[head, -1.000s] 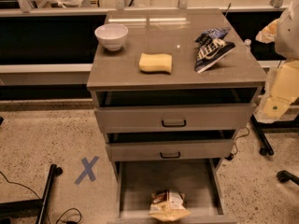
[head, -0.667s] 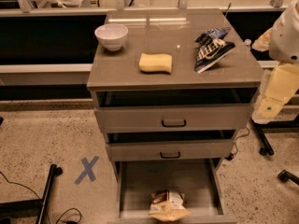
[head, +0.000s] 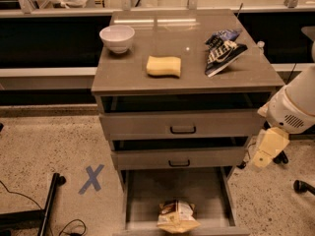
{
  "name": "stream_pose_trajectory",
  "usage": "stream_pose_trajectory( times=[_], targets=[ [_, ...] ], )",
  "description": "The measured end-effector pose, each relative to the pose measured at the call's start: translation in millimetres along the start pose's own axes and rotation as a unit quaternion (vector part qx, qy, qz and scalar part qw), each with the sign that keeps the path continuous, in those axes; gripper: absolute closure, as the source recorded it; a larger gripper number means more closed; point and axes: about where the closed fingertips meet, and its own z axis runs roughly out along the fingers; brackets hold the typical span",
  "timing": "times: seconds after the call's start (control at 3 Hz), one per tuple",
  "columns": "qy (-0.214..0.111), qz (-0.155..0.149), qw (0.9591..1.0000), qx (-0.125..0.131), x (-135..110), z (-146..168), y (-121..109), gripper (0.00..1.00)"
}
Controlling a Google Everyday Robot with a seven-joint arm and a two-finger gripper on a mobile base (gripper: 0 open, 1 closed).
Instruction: Pick brown chip bag from bottom drawer and place on counter
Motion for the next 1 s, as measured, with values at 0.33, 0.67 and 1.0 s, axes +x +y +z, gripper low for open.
stream_pose_trajectory(
  times=[0.33,0.67,1.0],
  targets=[
    [0.0,0.0,1.0,0.0,0,0,0,0.0],
    [-0.017,0.02,0.9996,0.004,17,31,-8,0.0],
    [-0.044,0.031,0.9985,-0.012,62,112,1,0.0]
  ],
)
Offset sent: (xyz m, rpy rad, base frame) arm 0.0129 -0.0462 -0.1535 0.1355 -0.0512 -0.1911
